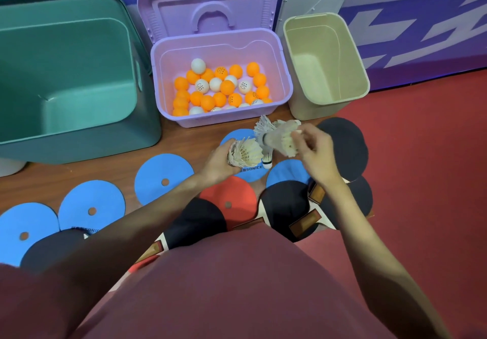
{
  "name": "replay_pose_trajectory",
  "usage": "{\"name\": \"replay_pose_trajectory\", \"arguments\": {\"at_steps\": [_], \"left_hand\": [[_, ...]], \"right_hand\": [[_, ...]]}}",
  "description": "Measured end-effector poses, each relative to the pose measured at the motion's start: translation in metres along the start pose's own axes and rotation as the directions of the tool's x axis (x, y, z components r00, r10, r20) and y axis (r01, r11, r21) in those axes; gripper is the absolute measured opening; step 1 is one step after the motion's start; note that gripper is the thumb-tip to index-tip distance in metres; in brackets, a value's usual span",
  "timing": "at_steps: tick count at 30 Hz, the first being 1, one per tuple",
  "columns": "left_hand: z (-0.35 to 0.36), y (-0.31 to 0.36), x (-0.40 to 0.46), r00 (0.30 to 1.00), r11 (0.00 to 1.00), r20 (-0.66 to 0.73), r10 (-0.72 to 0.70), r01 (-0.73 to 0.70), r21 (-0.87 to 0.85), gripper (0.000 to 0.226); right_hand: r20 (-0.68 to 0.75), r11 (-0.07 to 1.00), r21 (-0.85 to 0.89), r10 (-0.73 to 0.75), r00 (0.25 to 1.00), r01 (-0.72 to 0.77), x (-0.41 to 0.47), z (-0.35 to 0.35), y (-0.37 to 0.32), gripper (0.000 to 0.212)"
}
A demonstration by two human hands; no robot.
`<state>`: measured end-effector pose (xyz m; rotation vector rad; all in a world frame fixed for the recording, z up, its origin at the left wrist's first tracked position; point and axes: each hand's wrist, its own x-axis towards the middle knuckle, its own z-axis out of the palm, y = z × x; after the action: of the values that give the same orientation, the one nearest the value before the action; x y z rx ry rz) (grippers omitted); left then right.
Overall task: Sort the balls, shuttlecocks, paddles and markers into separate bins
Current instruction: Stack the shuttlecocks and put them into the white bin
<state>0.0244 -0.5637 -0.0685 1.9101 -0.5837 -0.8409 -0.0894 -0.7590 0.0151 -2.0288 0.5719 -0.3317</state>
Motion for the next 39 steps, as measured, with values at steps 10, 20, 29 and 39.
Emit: {"name": "replay_pose_trajectory", "arguments": {"at_steps": [10,20,29,39], "left_hand": [[-0.001,0.007,-0.004,1.0,0.998,0.019,0.024,-0.022,-0.067,0.04],[-0.016,-0.002,-0.018,0.999,0.976,-0.027,-0.021,0.015,-0.217,0.053],[-0.02,-0.006,-0.021,0.998,0.985,-0.047,-0.046,0.037,-0.167,0.06],[-0.016,-0.001,-0.015,0.999,0.989,-0.037,-0.01,0.005,-0.146,0.051]], "right_hand": [[0.148,0.984,0.152,0.068,0.987,-0.091,-0.006,0.042,-0.004,0.019],[0.321,0.788,-0.615,0.27,0.908,-0.017,0.018,0.055,0.049,0.043],[0.061,0.922,-0.384,0.079,0.995,-0.05,0.007,0.018,0.007,0.022],[0.151,0.996,0.062,-0.068,0.986,0.059,-0.002,0.035,-0.029,0.023]]}}
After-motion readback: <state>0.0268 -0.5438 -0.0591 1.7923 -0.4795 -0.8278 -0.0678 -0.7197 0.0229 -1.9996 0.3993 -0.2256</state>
